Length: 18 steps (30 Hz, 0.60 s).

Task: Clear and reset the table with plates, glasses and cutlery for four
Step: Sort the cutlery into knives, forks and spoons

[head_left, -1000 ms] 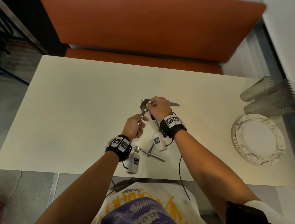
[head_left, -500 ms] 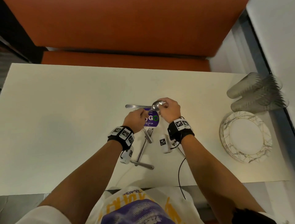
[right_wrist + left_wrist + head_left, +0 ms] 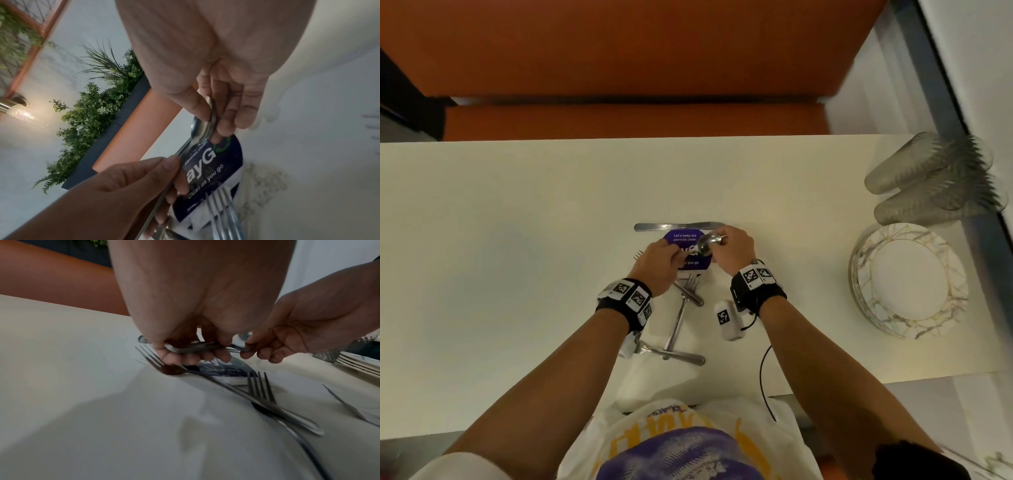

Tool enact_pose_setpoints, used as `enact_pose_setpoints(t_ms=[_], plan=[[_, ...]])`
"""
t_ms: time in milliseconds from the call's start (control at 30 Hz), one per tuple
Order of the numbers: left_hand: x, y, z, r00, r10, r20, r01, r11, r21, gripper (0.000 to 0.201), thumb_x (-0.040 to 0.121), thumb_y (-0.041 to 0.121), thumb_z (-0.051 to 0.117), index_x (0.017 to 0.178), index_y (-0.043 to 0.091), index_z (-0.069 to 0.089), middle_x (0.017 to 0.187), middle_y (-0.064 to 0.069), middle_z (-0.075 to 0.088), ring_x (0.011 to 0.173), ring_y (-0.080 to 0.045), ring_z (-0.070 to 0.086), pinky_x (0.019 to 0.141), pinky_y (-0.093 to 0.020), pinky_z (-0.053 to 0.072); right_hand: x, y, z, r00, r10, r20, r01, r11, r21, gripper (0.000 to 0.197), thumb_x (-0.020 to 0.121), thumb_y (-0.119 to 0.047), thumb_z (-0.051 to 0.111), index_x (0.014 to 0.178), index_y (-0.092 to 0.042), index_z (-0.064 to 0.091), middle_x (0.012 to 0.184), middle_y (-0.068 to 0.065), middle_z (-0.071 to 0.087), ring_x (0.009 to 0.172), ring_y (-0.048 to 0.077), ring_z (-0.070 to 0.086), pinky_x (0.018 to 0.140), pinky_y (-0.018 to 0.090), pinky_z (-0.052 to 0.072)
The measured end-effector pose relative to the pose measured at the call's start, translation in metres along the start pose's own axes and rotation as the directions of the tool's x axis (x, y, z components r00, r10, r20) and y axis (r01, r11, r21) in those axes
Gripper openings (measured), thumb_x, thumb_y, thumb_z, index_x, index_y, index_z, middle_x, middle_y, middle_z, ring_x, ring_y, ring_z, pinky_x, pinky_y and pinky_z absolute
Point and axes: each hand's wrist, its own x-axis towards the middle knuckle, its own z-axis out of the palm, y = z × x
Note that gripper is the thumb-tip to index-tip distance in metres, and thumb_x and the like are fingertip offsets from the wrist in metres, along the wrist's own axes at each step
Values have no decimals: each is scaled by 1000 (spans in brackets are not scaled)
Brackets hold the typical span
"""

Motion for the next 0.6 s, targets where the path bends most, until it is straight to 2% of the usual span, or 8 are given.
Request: enact_pose_setpoints(t_ms=[100,200,267,367,433,500,533,600], plan=[[6,-3,-7,999,-28,-20,28,999,40,32,107,33,50,97,9,68,97,-3,56,88,-21,56,76,-31,44,1,0,5,1000,31,1,-31,998,61,28,88,-14,63,114,-14,71,105,7,75,89,25,73,83,37,61],[13,-2,-14,999,-14,-31,15,999,40,19,101,34,63,101,16,69,98,1,60,86,-16,59,75,-29,48,3,1,6,995,96,-36,-91,990,104,22,89,-12,61,108,-13,72,98,7,76,88,25,73,81,33,59],[16,-2,-19,1000,-4,-7,4,1000,-7,14,94,24,72,107,18,68,105,2,65,92,-15,63,80,-32,55,3,5,7,985,166,-55,-153,970,188,22,87,-9,61,104,-14,73,95,9,76,86,27,74,81,39,61],[18,-2,-22,1000,4,-14,-5,1000,-19,21,94,10,67,114,17,68,115,-2,67,103,-19,65,92,-39,58,5,10,7,965,254,-70,-227,936,269,24,82,-7,64,104,-14,73,96,9,76,84,27,74,79,42,63],[19,-2,-21,998,26,-49,-24,999,41,20,97,10,64,115,15,70,118,-3,65,108,-20,61,93,-37,55,7,13,7,966,247,-81,-218,939,264,23,84,-8,65,106,-13,71,96,4,73,83,22,71,72,30,60],[21,-1,-19,995,50,-82,-43,995,90,19,98,10,63,115,13,71,117,-5,64,109,-22,59,91,-36,53,7,13,5,972,210,-101,-186,960,210,21,87,-8,64,106,-12,70,95,-1,67,82,16,61,59,10,42],[21,-1,-18,994,57,-98,-47,993,105,19,98,10,62,115,12,71,116,-6,64,109,-23,58,90,-37,53,7,13,5,975,195,-109,-172,966,191,20,88,-8,63,106,-12,70,97,-1,67,83,15,58,55,8,34],[22,0,-17,992,60,-112,-46,991,124,19,97,10,62,114,11,71,115,-7,65,109,-24,58,89,-40,54,8,13,5,975,188,-119,-163,968,188,20,89,-7,61,105,-14,70,104,2,71,86,15,59,60,11,37]])
